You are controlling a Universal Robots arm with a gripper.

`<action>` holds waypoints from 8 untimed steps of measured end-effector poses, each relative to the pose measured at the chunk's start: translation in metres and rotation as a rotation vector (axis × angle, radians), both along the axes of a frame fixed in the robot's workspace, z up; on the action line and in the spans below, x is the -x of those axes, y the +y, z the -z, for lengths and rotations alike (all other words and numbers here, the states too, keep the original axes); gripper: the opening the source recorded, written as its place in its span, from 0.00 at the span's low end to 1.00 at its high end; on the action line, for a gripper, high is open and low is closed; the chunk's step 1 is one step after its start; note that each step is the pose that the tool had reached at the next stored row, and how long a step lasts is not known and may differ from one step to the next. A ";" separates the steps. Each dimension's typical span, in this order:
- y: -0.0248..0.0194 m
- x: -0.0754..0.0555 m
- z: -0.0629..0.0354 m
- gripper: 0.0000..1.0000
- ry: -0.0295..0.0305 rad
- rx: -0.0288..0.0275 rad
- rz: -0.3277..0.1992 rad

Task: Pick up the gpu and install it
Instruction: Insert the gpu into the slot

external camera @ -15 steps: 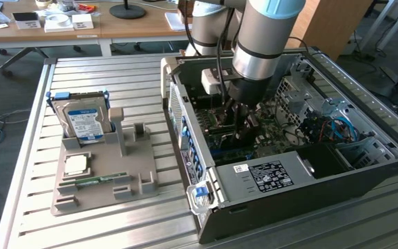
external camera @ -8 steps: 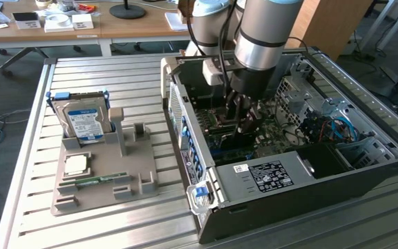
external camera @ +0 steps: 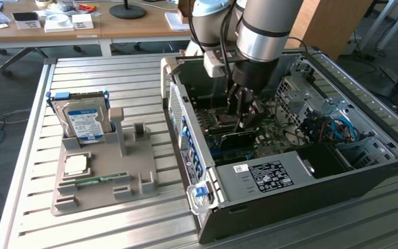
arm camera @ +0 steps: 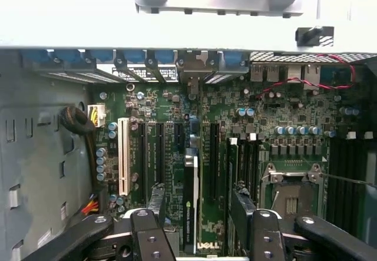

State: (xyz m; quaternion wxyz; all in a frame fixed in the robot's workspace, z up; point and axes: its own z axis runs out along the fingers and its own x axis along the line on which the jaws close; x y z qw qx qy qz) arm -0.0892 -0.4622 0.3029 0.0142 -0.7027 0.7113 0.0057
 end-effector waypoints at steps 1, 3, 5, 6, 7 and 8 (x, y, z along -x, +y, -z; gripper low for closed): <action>0.0000 0.000 0.0000 0.57 -0.0001 -0.0003 0.000; 0.0000 0.000 -0.0001 0.57 0.0000 -0.0001 0.000; 0.0000 0.000 -0.0002 0.57 0.0000 0.0000 0.000; 0.0000 0.000 -0.0002 0.57 0.0000 0.0000 0.000; 0.0000 0.000 -0.0009 0.57 0.0002 0.0003 0.000; 0.0000 0.000 -0.0016 0.57 0.0002 0.0003 0.000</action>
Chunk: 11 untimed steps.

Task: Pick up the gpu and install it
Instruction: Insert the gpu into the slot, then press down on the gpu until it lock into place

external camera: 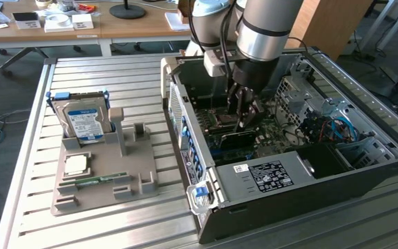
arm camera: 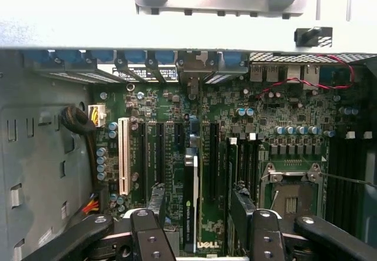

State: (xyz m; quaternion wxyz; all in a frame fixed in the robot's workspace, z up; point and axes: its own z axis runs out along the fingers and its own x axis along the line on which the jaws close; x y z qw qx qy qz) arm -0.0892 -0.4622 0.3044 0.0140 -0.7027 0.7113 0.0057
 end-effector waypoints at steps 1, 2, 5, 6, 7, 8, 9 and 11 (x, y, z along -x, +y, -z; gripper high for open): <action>0.0000 0.000 -0.0004 0.57 -0.0002 -0.0003 0.000; 0.0000 0.000 -0.0003 0.57 -0.0002 -0.0005 0.000; 0.0000 0.000 -0.0004 0.57 -0.0002 -0.0004 0.000; 0.0000 0.000 -0.0004 0.57 -0.0002 -0.0004 0.000; 0.0000 0.000 -0.0004 0.57 -0.0001 -0.0004 0.000; 0.0000 0.000 -0.0004 0.57 -0.0002 -0.0004 0.000; 0.0000 0.000 -0.0004 0.57 -0.0002 -0.0004 0.000; 0.0000 0.000 -0.0004 0.57 -0.0002 -0.0004 0.000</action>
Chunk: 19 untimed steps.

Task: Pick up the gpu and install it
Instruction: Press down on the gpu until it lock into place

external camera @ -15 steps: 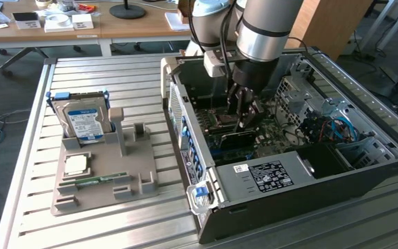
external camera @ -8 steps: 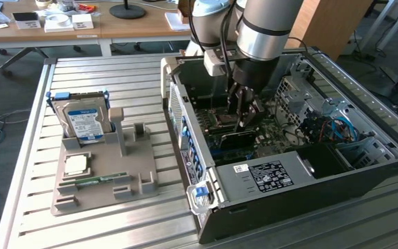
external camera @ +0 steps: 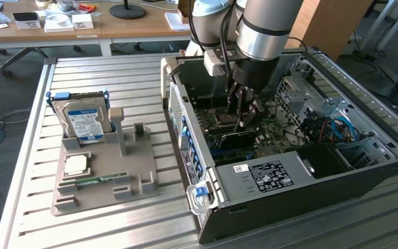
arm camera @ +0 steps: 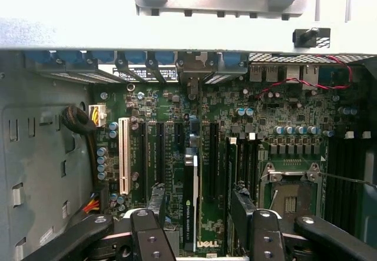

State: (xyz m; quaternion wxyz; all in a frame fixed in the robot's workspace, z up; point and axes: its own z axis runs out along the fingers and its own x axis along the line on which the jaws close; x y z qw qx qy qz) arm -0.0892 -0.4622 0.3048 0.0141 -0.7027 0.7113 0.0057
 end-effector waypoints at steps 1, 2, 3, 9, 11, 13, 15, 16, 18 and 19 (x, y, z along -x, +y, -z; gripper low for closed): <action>0.0000 0.000 0.0000 0.57 0.0000 0.0000 0.000; 0.0000 0.000 0.0000 0.57 0.0000 0.0000 0.000; 0.0000 0.000 0.0000 0.57 0.0000 0.0000 0.000; 0.0000 0.000 0.0000 0.32 0.0000 0.0000 0.000; 0.0000 0.000 0.0000 0.26 0.0000 0.0000 0.000; 0.0000 0.000 0.0000 0.14 0.0000 0.0000 0.000; 0.0000 0.000 0.0000 0.11 0.0000 0.0000 0.000; 0.0000 0.000 0.0000 0.11 0.0000 0.0000 0.000; 0.0000 0.000 0.0000 0.11 0.0000 0.0000 0.000; 0.0000 0.000 0.0000 0.11 0.0000 0.0000 0.000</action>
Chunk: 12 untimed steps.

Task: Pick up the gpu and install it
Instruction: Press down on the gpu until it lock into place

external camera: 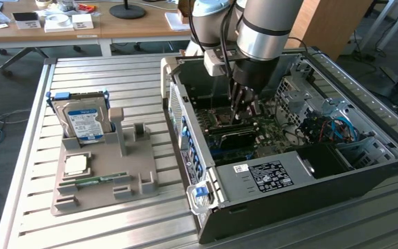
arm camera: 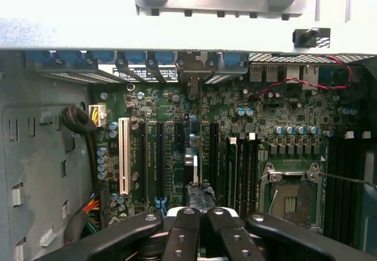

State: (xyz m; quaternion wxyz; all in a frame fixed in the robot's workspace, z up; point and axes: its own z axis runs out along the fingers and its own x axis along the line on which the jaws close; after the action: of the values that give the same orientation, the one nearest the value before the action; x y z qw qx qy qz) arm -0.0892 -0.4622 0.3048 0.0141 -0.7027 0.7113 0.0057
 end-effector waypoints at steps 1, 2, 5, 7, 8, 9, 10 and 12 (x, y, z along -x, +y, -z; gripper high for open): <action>0.0000 0.000 0.0000 0.11 0.0000 -0.0001 0.000; 0.0000 0.000 0.0006 0.11 -0.0001 -0.0002 0.000; 0.0007 0.000 0.0058 0.11 0.0001 0.0000 0.000; 0.0009 0.000 0.0094 0.11 0.0001 0.0000 0.000; 0.0010 0.000 0.0112 0.11 0.0000 0.0000 0.000; 0.0012 0.000 0.0127 0.11 0.0000 -0.0001 0.000; 0.0012 0.000 0.0131 0.11 0.0001 0.0000 0.000; 0.0022 0.000 0.0135 0.11 0.0000 -0.0001 0.000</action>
State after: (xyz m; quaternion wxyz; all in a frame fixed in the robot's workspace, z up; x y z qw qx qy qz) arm -0.0888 -0.4600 0.2913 0.0142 -0.7027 0.7113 0.0057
